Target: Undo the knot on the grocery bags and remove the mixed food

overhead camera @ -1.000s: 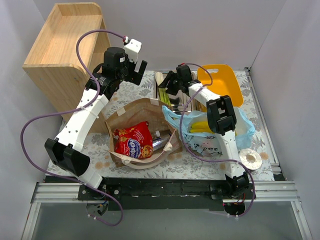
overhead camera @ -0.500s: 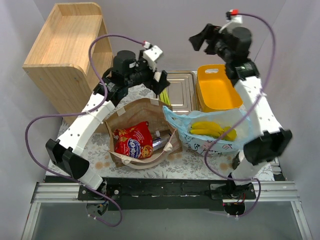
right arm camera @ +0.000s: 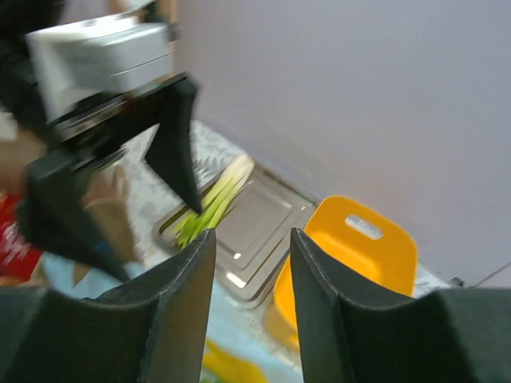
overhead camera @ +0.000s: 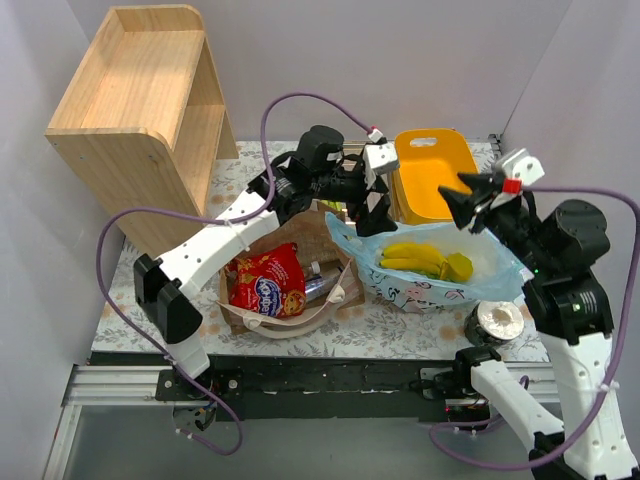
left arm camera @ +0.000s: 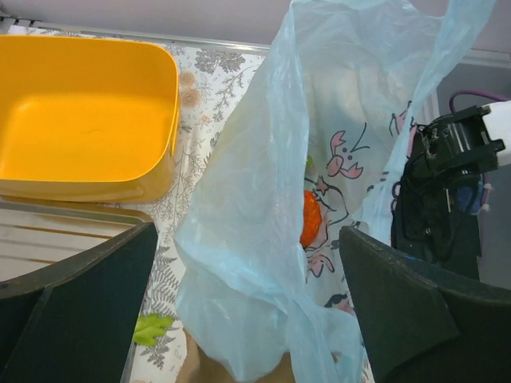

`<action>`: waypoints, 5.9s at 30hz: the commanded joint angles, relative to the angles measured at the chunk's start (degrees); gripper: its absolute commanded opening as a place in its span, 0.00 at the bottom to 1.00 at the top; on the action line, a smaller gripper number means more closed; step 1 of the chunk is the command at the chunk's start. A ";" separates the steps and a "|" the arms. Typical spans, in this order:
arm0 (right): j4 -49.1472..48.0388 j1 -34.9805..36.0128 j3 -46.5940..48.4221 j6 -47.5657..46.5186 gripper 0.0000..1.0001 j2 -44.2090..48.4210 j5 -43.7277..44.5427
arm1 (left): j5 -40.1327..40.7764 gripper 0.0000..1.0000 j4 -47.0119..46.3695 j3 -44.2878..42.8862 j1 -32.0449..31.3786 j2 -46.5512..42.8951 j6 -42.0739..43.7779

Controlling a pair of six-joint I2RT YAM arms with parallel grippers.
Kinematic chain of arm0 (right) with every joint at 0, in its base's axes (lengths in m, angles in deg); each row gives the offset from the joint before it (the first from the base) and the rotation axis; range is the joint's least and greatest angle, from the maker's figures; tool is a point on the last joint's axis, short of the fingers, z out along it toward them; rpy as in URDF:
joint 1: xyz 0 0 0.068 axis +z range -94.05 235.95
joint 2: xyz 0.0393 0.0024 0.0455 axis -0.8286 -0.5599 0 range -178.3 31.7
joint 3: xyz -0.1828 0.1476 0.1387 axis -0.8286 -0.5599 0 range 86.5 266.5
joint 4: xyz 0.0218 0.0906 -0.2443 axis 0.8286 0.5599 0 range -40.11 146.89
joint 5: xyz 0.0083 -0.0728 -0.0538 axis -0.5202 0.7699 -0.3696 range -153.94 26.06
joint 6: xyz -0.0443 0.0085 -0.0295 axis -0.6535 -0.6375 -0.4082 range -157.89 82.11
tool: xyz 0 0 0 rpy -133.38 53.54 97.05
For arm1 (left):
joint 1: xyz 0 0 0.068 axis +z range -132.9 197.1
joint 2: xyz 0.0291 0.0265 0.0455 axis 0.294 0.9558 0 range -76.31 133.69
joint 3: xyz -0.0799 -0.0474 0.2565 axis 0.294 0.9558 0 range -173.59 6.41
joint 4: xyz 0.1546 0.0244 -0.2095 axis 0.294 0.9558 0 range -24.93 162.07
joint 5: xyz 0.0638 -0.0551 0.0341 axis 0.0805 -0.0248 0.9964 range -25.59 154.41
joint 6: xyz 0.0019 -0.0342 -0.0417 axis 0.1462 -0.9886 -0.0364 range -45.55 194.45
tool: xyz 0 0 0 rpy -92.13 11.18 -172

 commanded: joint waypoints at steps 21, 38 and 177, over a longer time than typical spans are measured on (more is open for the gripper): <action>30.92 3.70 -25.60 -53.35 0.17 7.02 -17.16 | 1.78 0.00 3.22 -12.58 -3.97 13.22 -0.13; 50.75 10.13 -35.44 -76.63 0.01 19.49 -24.81 | 3.97 0.00 -10.58 -3.53 -10.73 -1.89 -6.11; 24.31 -1.83 -19.81 -39.30 0.01 11.41 2.78 | 19.44 0.68 -20.43 12.81 -4.94 -5.94 -8.93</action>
